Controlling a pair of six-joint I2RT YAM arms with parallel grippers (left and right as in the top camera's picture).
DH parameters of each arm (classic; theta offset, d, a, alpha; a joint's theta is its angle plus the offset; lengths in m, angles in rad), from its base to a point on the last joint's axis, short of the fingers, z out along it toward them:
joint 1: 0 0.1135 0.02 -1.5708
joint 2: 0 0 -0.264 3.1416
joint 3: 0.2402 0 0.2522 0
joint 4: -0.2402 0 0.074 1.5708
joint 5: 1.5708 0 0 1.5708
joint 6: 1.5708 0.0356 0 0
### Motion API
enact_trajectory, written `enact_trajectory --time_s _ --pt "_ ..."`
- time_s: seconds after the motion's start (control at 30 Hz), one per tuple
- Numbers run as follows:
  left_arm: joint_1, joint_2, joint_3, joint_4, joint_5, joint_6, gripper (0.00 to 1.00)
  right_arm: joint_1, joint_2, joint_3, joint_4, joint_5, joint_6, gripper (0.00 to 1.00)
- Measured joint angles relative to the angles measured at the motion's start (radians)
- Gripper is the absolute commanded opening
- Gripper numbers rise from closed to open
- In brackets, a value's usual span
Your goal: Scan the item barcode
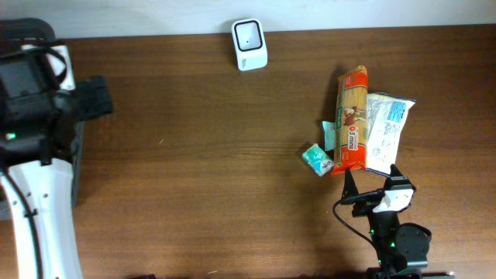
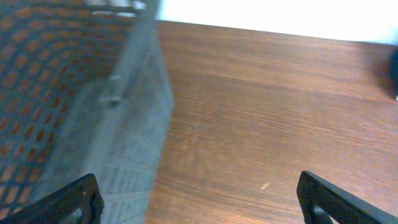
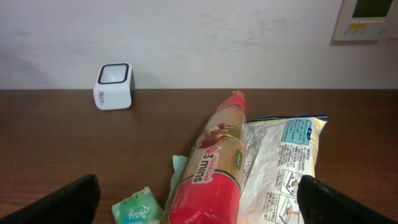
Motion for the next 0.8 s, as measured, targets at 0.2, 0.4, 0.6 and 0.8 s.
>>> enact_trajectory --time_s 0.2,0.4,0.6,0.8 --pt "-0.235 -0.082 -0.007 0.0 0.004 0.0 0.99 0.0 0.0 0.0 0.0 0.0 0.0 0.99" --pt "-0.234 -0.508 -0.473 0.316 -0.007 0.0 0.99 0.0 0.0 0.0 0.0 0.0 0.0 0.99" --pt "-0.234 -1.123 -1.247 0.842 0.044 0.138 0.99 0.001 0.0 0.0 0.0 0.0 0.0 0.99" --pt "-0.217 -1.359 -1.57 0.932 0.057 0.284 0.99 0.001 -0.001 0.0 -0.002 0.0 0.001 0.99"
